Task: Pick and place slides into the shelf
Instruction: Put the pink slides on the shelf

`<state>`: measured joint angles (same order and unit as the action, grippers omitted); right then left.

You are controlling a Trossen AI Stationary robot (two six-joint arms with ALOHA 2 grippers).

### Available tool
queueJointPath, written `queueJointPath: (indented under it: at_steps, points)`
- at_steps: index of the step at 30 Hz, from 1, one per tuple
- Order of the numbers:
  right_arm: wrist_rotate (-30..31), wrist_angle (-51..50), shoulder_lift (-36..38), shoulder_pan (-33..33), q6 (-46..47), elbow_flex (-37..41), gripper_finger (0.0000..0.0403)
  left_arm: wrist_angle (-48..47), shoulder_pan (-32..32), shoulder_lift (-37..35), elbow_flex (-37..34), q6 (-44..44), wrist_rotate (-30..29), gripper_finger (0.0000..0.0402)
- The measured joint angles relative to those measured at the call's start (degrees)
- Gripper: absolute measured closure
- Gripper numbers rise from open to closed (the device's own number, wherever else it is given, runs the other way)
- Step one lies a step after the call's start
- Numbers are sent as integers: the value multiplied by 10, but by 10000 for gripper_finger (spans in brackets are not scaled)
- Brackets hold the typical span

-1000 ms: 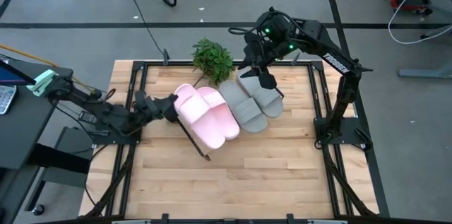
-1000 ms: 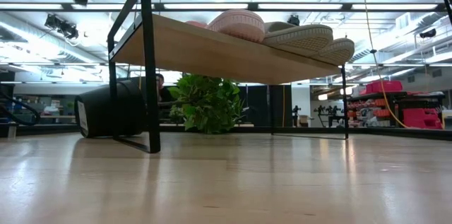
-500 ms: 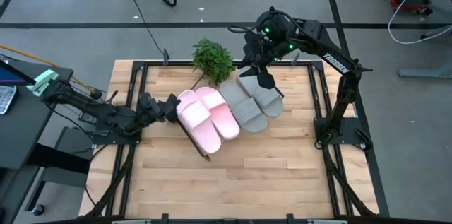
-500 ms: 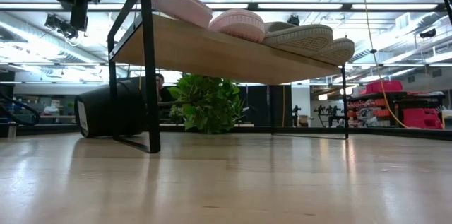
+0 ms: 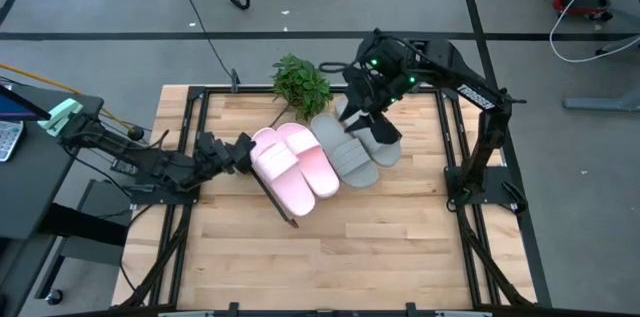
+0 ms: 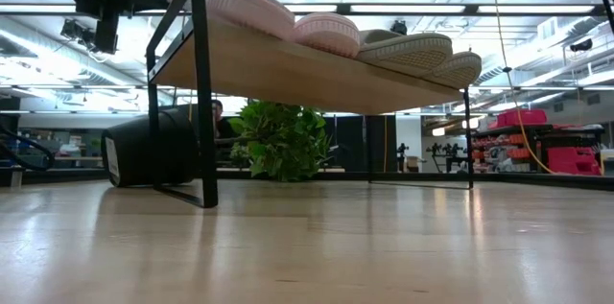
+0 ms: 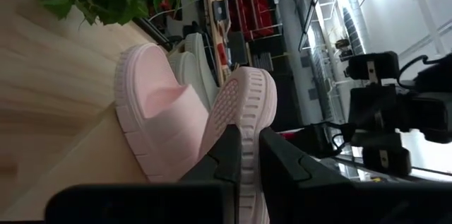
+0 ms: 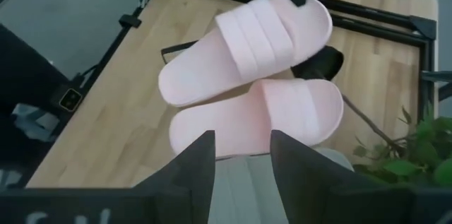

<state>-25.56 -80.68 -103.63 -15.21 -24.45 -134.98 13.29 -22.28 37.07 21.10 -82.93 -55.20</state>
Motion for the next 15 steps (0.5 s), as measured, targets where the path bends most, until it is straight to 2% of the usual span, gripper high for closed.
queueJointPath:
  at_steps: [15]
  points:
    - [1, 0, 0, 8, 9, 0, 261, -64, 0, 0, 0, -21, -1, 367]
